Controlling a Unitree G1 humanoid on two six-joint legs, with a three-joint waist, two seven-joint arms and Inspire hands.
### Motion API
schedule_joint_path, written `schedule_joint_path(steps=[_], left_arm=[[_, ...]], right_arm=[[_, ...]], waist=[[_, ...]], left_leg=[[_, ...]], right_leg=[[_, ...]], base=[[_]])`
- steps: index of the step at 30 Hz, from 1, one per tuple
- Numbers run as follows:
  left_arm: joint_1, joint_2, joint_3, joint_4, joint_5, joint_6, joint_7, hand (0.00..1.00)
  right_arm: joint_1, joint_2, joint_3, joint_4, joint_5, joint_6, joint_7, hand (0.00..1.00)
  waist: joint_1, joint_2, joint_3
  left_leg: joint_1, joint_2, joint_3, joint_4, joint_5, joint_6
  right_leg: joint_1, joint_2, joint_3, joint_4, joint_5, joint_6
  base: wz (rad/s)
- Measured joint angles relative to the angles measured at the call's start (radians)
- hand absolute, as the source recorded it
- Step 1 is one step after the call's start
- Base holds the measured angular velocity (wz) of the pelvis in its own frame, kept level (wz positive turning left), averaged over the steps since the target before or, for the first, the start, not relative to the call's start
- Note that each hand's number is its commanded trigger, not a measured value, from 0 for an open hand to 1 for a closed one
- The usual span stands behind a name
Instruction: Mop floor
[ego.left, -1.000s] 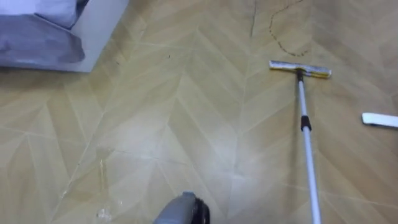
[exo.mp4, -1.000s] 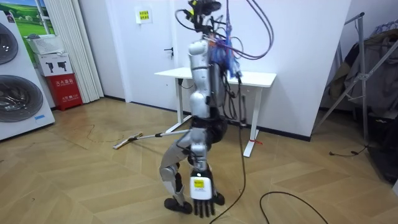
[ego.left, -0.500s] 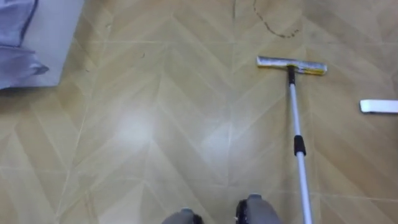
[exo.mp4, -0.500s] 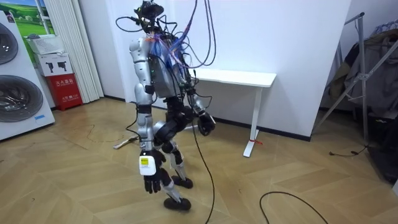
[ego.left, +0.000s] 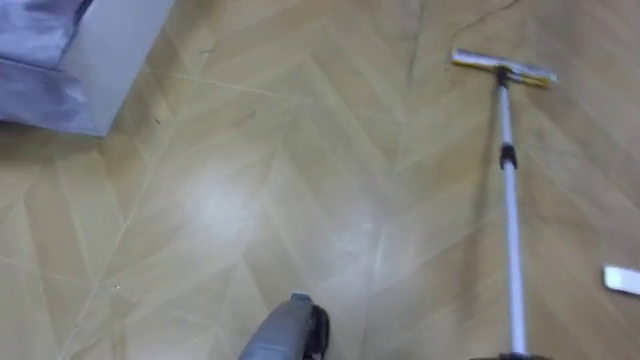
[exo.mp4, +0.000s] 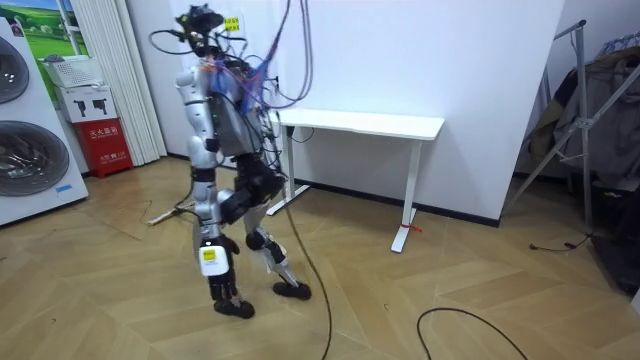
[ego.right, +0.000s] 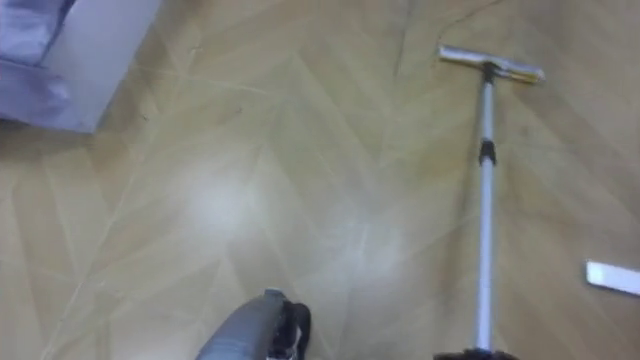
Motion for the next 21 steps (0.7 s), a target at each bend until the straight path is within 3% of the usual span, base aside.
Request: schedule_joint_path(steps=[1, 3, 4, 5, 7, 8, 9, 10, 11, 13, 15, 16, 17, 18, 19, 20, 21], left_arm=[[0.0, -0.001, 0.006, -0.002, 0.011, 0.001, 0.001, 0.0], [-0.001, -0.001, 0.022, -0.018, 0.015, 0.0, 0.013, 0.0], [-0.004, -0.003, 0.019, -0.023, 0.012, -0.01, 0.025, 0.0], [-0.007, -0.005, 0.017, -0.024, 0.014, -0.015, 0.032, 0.0], [-0.007, -0.012, 0.003, -0.022, 0.025, -0.016, 0.042, 0.0], [-0.006, -0.016, -0.006, -0.022, 0.025, -0.015, 0.044, 0.0], [-0.003, -0.028, -0.005, -0.021, 0.024, -0.015, 0.049, 0.0], [0.0, -0.044, -0.004, -0.021, 0.024, -0.012, 0.05, 0.0], [0.001, -0.049, -0.004, -0.021, 0.023, -0.011, 0.05, 0.0], [0.0, -0.047, -0.005, -0.022, 0.003, -0.009, 0.051, 0.0], [0.001, -0.039, -0.005, -0.021, -0.013, -0.003, 0.055, 0.0], [0.001, -0.031, -0.005, -0.021, -0.015, 0.003, 0.06, 0.0], [0.001, -0.027, -0.007, -0.021, -0.015, 0.004, 0.061, 0.0], [0.006, -0.012, -0.015, -0.024, -0.014, 0.009, 0.064, 0.0], [0.01, 0.0, -0.025, -0.026, -0.014, 0.017, 0.069, 0.0], [0.012, 0.007, -0.024, -0.027, -0.014, 0.018, 0.069, 0.0], [0.012, 0.02, -0.02, -0.028, -0.014, 0.018, 0.069, 0.0]], right_arm=[[0.064, -0.002, 0.004, 0.01, -0.005, 0.002, -0.002, 1.0], [0.153, 0.011, 0.02, 0.01, -0.01, 0.013, -0.02, 1.0], [0.197, 0.028, 0.023, 0.009, -0.009, 0.03, -0.037, 1.0], [0.215, 0.04, 0.022, 0.01, -0.01, 0.037, -0.044, 1.0], [0.272, 0.09, 0.021, 0.01, -0.013, 0.043, -0.05, 1.0], [0.282, 0.1, 0.021, 0.01, -0.013, 0.044, -0.05, 1.0], [0.287, 0.112, 0.021, 0.009, -0.013, 0.046, -0.05, 1.0], [0.293, 0.113, 0.013, 0.01, -0.017, 0.05, -0.051, 1.0], [0.287, 0.113, 0.005, 0.01, -0.026, 0.057, -0.052, 1.0], [0.226, 0.108, -0.018, 0.012, -0.04, 0.08, -0.056, 1.0], [0.143, 0.089, -0.021, 0.045, -0.048, 0.085, -0.057, 1.0], [0.078, 0.067, -0.021, 0.064, -0.049, 0.093, -0.06, 1.0], [0.05, 0.055, -0.021, 0.068, -0.051, 0.093, -0.061, 1.0], [-0.01, 0.03, -0.016, 0.072, -0.052, 0.093, -0.061, 1.0], [-0.059, 0.006, -0.006, 0.056, -0.05, 0.091, -0.053, 1.0], [-0.08, -0.002, 0.0, 0.049, -0.045, 0.09, -0.049, 1.0], [-0.103, -0.015, 0.0, 0.024, -0.024, 0.079, -0.037, 1.0]], waist=[[-0.009, 0.012, -0.0076], [-0.013, 0.043, -0.0194], [-0.017, 0.063, -0.0212], [-0.025, 0.067, -0.0192], [-0.062, 0.069, -0.017], [-0.062, 0.071, -0.0155], [-0.063, 0.073, -0.0117], [-0.063, 0.076, -0.0103], [-0.061, 0.079, -0.0099], [-0.062, 0.076, -0.008], [-0.056, 0.069, -0.0085], [-0.045, 0.06, -0.0061], [-0.036, 0.053, -0.0046], [-0.013, 0.035, -0.0036], [0.006, 0.02, 0.0002], [0.016, 0.009, -0.0003], [0.023, -0.014, 0.0015]], left_leg=[[0.023, -0.012, -0.001, 0.003, -0.031, 0.012], [0.05, -0.011, -0.024, 0.002, -0.068, 0.017], [0.063, -0.011, -0.041, -0.006, -0.08, 0.02], [0.074, -0.012, -0.042, -0.015, -0.083, 0.02], [0.132, -0.035, -0.069, -0.048, -0.096, 0.016], [0.148, -0.037, -0.078, -0.047, -0.107, 0.012], [0.173, -0.038, -0.08, -0.032, -0.141, 0.006], [0.185, -0.038, -0.086, -0.007, -0.169, -0.001], [0.19, -0.038, -0.09, 0.004, -0.179, -0.006], [0.192, -0.039, -0.097, 0.051, -0.194, -0.03], [0.171, -0.031, -0.084, 0.13, -0.185, -0.049], [0.147, -0.012, -0.057, 0.209, -0.163, -0.087], [0.133, -0.001, -0.047, 0.25, -0.146, -0.108], [0.107, 0.014, -0.034, 0.323, -0.105, -0.124], [0.076, 0.022, -0.034, 0.391, -0.042, -0.124], [0.056, 0.026, -0.035, 0.417, -0.008, -0.125], [0.025, 0.027, -0.04, 0.399, -0.014, -0.113]], right_leg=[[-0.018, -0.002, 0.005, 0.067, 0.072, 0.018], [-0.082, 0.027, 0.026, 0.148, 0.172, 0.012], [-0.15, 0.036, 0.024, 0.14, 0.158, 0.004], [-0.185, 0.036, 0.022, 0.122, 0.151, 0.002], [-0.257, 0.034, 0.014, -0.089, 0.158, -0.007], [-0.261, 0.04, 0.016, -0.154, 0.171, -0.014], [-0.269, 0.048, 0.016, -0.215, 0.227, -0.025], [-0.258, 0.047, 0.005, -0.208, 0.255, -0.038], [-0.251, 0.044, -0.004, -0.197, 0.253, -0.051], [-0.24, 0.024, -0.035, -0.158, 0.208, -0.077], [-0.236, 0.016, -0.047, -0.119, 0.162, -0.075], [-0.236, 0.017, -0.048, -0.088, 0.131, -0.075], [-0.236, 0.025, -0.042, -0.073, 0.118, -0.075], [-0.231, 0.041, -0.028, -0.049, 0.098, -0.082], [-0.219, 0.053, -0.023, -0.04, 0.088, -0.091], [-0.213, 0.059, -0.018, -0.04, 0.086, -0.096], [-0.199, 0.068, -0.008, -0.046, 0.083, -0.106]], base=[[0.23], [-0.05], [-0.09], [-0.04], [-0.03], [-0.15], [-0.13], [-0.1], [0.0], [0.06], [0.18], [0.1], [-0.08], [-0.16], [-0.15], [0.08], [0.46]])
